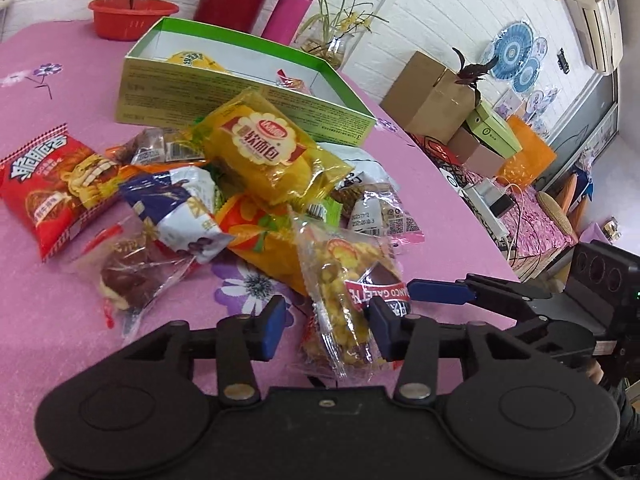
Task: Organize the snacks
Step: 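Grasp the clear bag of yellow puffs with both grippers, then lift the puffs bag over the green box and release it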
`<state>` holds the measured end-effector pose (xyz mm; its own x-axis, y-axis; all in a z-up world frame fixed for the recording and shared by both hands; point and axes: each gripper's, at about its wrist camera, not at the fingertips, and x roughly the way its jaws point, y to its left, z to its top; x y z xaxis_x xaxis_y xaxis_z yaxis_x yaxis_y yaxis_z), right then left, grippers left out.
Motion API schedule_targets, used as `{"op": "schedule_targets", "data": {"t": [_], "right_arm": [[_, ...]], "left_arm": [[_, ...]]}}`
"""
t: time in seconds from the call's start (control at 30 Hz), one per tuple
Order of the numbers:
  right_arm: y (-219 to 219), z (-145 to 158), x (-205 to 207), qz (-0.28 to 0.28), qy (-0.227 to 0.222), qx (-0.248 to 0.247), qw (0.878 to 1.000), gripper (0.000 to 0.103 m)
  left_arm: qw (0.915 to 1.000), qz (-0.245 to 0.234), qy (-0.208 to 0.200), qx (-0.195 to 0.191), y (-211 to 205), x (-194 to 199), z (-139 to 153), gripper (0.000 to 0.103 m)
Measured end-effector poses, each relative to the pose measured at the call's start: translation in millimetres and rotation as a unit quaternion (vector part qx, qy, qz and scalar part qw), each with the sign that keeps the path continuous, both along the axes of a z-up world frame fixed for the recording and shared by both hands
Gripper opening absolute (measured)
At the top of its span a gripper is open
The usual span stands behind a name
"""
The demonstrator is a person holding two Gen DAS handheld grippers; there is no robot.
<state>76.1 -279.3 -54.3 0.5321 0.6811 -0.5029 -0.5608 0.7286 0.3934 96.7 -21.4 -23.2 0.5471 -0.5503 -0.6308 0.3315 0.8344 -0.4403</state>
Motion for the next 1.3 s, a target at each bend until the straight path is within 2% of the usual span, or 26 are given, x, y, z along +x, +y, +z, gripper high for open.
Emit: {"op": "schedule_targets", "data": {"t": [0.17,0.33,0.47,0.5,0.53,0.63,0.7,0.83,1.0,1.13,1.3], "right_arm": [[-0.2,-4.8,3.0,0.002,0.011,0.007,1.0,0.103],[3.9,-6.9,6.4,0.012,0.009,0.018,1.0,0.103],[5.0,-5.9,9.5,0.013,0.016,0.037,0.999,0.1],[4.1,-3.8,8.2,0.014,0.009,0.039,0.999,0.083],[3.0,-0.6,6.4,0.009,0.001,0.038,0.999,0.068],[-0.1,7.7,2.9,-0.001,-0.008,0.035,0.999,0.049],[-1.2,13.3,-1.9,-0.004,-0.022,0.028,0.999,0.044],[-5.3,29.8,-8.3,-0.011,-0.051,0.033,0.998,0.041],[-0.6,66.3,-0.8,-0.014,-0.118,0.031,0.992,0.04],[6.6,98.7,22.7,-0.027,-0.178,0.035,0.983,0.04],[18.2,119.1,69.7,-0.056,-0.212,0.042,0.975,0.04]], "left_arm": [[1.0,-0.002,-0.004,0.002,3.2,-2.0,-0.1,0.017],[1.0,-0.002,-0.003,0.0,6.2,-2.2,-1.6,0.023],[1.0,-0.001,-0.002,0.0,6.6,-3.4,0.2,0.021],[1.0,-0.004,-0.003,-0.001,5.8,-4.0,1.4,0.019],[0.9999,-0.012,-0.002,-0.005,4.3,-4.4,2.2,0.009],[0.9997,-0.02,-0.013,0.002,-3.7,-9.1,7.3,0.006],[0.9995,-0.022,-0.021,0.005,-6.9,-12.8,10.7,0.006],[0.9985,-0.026,-0.048,-0.003,-7.3,-18.9,26.4,0.006],[0.9935,-0.022,-0.111,-0.002,-6.0,-12.6,65.6,0.006],[0.9866,-0.006,-0.163,-0.007,-2.8,7.9,95.4,0.006],[0.981,0.02,-0.193,-0.01,2.3,52.5,112.6,0.006]]}}
